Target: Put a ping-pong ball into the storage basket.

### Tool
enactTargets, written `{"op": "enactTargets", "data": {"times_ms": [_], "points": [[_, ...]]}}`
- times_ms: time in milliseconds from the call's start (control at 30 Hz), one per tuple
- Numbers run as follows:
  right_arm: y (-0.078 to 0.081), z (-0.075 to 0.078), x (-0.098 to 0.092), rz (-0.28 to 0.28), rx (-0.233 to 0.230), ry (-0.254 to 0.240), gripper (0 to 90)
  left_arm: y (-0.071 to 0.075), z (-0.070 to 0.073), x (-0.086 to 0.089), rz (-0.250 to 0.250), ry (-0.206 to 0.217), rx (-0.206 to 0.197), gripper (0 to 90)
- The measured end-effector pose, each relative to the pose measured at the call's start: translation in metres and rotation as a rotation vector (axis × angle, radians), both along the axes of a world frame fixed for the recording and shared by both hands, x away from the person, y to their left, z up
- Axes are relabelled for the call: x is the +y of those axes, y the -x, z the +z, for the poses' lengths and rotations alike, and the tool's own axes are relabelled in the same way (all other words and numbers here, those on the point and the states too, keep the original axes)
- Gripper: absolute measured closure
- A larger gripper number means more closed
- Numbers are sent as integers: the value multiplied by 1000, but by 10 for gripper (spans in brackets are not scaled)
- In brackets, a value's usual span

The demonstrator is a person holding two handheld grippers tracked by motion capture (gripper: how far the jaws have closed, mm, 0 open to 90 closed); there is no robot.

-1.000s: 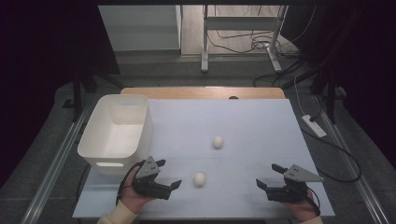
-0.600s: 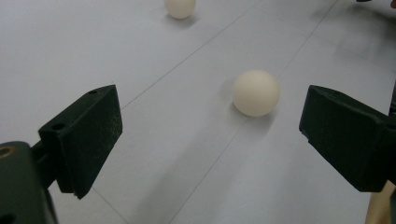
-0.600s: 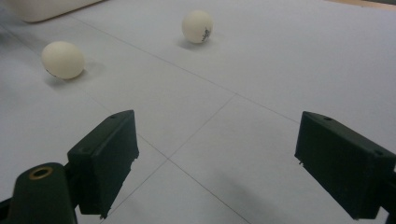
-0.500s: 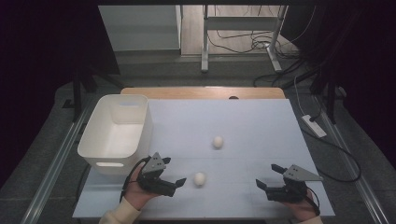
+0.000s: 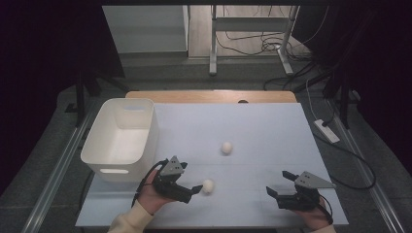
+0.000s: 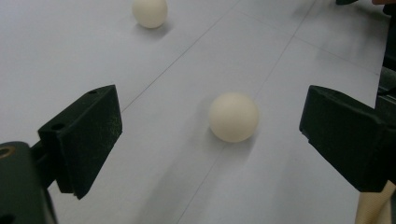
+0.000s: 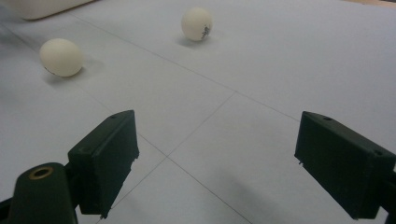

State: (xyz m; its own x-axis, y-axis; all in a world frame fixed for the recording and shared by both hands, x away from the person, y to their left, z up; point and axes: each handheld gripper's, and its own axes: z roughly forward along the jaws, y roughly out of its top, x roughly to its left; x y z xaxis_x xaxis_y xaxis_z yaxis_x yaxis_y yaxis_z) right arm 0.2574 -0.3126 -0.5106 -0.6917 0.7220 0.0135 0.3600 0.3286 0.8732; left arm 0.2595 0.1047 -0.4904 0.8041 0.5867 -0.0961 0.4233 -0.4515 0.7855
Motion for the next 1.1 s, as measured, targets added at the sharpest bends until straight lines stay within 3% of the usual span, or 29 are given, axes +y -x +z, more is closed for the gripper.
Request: {"op": "enactTargets", "data": {"times_ms": [567, 967, 1100], "points": [[0, 0, 0, 0, 3, 5, 133, -8, -1, -20, -51, -26, 28, 65], [-1, -1, -1, -1, 3, 6, 133, -14, -8, -33, -73, -67, 73, 60], [-1, -1, -1, -1, 3, 7, 133, -17, -14, -40, -85, -105, 91, 57]]}}
